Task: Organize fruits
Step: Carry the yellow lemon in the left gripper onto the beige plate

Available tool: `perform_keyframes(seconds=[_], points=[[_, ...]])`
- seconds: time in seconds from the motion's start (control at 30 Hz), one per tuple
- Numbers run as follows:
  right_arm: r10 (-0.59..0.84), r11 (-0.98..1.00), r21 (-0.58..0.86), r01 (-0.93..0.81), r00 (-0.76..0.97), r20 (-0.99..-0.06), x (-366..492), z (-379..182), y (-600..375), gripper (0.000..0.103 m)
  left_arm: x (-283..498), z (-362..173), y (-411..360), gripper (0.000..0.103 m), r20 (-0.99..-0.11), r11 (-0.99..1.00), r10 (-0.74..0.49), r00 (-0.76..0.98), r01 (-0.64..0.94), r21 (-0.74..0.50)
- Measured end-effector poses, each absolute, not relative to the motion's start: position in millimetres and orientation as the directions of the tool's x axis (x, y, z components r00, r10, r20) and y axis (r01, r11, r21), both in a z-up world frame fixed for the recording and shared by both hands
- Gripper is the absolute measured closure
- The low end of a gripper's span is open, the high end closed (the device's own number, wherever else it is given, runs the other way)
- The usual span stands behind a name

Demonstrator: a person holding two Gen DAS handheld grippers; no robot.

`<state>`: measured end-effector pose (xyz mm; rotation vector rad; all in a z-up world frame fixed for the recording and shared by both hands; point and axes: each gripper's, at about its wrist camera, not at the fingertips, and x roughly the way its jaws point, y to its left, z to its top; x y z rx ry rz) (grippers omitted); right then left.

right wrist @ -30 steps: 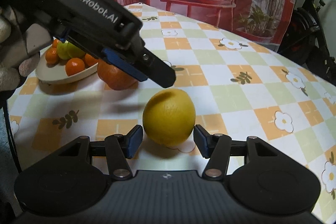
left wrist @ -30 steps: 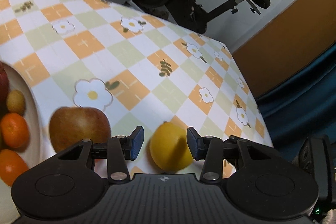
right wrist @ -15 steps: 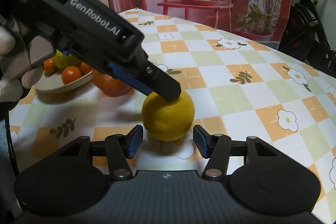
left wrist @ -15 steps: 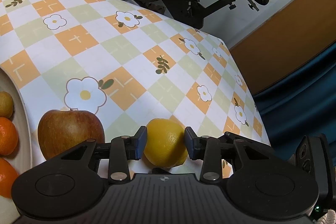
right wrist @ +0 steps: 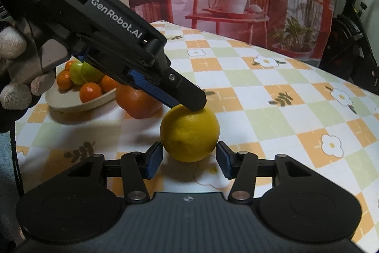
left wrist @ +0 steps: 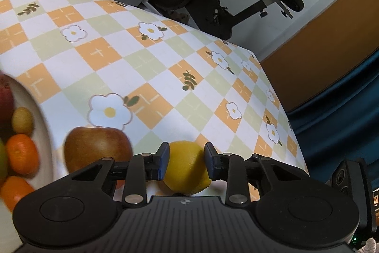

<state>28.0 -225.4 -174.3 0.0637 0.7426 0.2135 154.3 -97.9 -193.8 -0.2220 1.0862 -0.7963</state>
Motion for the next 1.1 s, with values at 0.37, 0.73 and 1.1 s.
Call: perform_keyframes(seconds=[0.37,0.73,1.1], points=[[0.280,0.960,0.170,-0.223,0.741,-0.610,36.7,-158.9,-191.4,0.051,147.5,-169.3,-49.6,0.069,-0.697,0.737,-0.659,0.284,0.430,-0.521],[0.271,0.962,0.148,-0.228,0.757,-0.594,36.7,-144.9,-174.3,0.051,136.2,-156.0,-34.1,0.068,-0.681,0.740,-0.661,0.314,0.423,-0.523],[0.298,0.954,0.149,-0.260,0.776,-0.556,41.3,-130.2,-159.8,0.051,133.4,-138.8,-1.3,0.068,-0.666,0.755,-0.650,0.365,0.408,-0.513]])
